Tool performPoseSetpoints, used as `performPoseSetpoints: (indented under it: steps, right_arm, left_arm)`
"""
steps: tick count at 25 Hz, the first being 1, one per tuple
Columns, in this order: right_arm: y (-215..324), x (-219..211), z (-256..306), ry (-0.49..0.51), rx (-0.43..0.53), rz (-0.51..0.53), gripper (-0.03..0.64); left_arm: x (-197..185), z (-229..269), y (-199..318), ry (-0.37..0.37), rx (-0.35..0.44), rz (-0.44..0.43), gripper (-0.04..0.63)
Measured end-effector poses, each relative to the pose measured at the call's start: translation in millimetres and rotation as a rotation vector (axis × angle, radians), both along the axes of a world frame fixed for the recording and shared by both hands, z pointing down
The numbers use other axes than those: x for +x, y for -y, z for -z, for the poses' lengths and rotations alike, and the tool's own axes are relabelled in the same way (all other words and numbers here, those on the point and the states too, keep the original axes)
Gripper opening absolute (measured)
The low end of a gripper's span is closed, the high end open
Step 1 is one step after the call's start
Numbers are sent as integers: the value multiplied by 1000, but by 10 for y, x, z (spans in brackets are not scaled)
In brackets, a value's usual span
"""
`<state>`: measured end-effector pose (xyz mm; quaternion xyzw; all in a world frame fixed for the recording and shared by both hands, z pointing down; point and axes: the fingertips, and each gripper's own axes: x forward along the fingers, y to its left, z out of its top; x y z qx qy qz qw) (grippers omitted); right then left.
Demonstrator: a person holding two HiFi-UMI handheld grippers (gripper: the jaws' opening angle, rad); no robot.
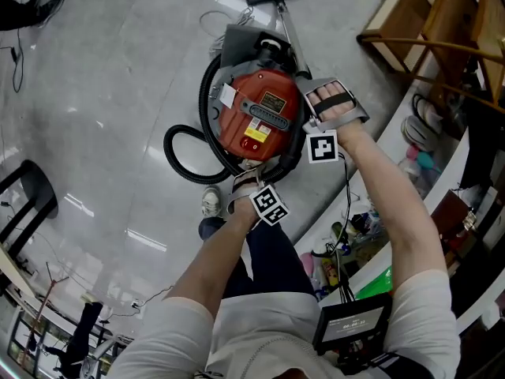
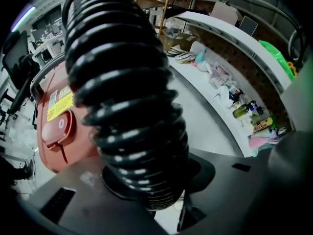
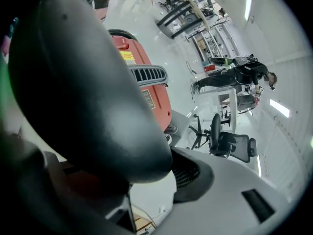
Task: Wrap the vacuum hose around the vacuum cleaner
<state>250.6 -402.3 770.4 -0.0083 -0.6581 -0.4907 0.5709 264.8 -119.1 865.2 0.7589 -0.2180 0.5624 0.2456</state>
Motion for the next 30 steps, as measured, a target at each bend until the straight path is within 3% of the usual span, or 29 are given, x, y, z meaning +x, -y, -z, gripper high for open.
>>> performPoseSetpoints:
  steps: [5,12,17,23,30]
  right_arm:
    - [-75,69,-74,4,12,-22,163]
    - [-104,109,-71,42,34,-65,163]
    - [-152,125,-82,59,10,-116,163]
    - [-172,181,-118,11,10,-122,163]
    - [-225,290,-123,7,-1,-200,169]
  left_arm:
    - [-85,-127,-9,52,43,18,135]
    - [-115,-196,-5,45,84,10,135]
    - [-224,-165,31,49,96,63,135]
    - [-275,-148,46,48,100,66,135]
    - [-368,-132,80,52,121,60,135]
